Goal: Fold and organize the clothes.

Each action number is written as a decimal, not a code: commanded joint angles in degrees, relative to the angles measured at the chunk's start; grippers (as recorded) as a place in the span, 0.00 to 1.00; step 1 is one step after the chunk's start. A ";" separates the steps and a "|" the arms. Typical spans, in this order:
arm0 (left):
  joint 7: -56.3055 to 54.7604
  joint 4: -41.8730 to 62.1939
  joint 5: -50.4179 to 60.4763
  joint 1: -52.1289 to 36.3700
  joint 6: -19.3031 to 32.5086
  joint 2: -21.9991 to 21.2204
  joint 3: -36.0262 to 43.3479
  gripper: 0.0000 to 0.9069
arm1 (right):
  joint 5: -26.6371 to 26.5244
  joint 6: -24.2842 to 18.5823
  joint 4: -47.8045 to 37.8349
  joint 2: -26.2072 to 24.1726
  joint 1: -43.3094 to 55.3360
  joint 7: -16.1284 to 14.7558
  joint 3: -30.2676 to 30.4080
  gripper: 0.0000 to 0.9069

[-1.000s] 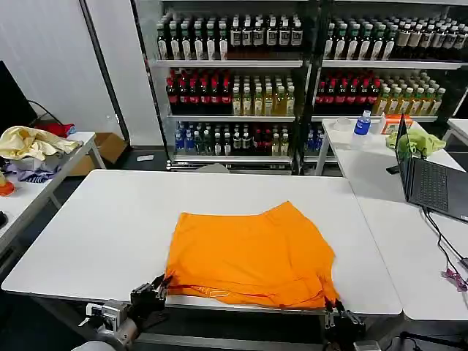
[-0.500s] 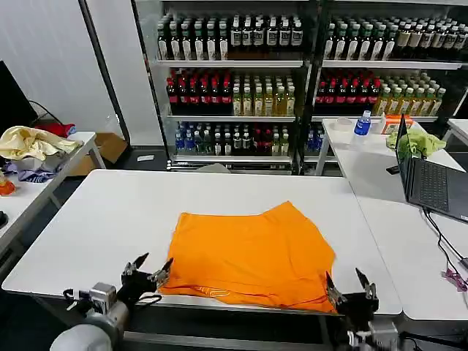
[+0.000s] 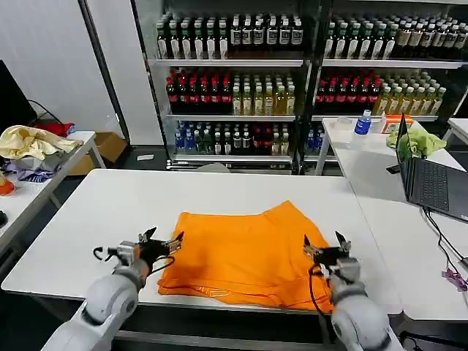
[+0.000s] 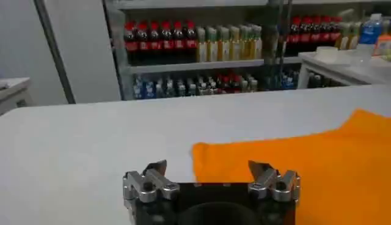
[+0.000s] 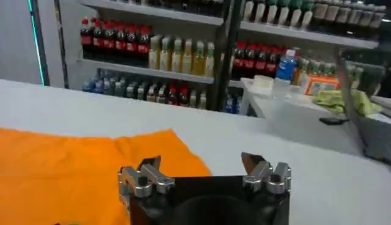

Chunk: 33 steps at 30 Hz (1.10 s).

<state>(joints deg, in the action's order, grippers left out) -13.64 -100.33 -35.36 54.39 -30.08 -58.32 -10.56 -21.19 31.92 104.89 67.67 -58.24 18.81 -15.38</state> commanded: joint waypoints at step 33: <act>-0.87 22.46 0.85 -19.02 -1.72 -6.42 14.18 0.01 | -9.97 1.26 -40.55 7.84 28.52 -1.41 9.54 0.00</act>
<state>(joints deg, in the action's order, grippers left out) -14.49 -78.11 -35.02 35.16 -31.88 -64.46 3.05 -29.14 32.97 67.96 74.79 -31.20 17.49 -6.47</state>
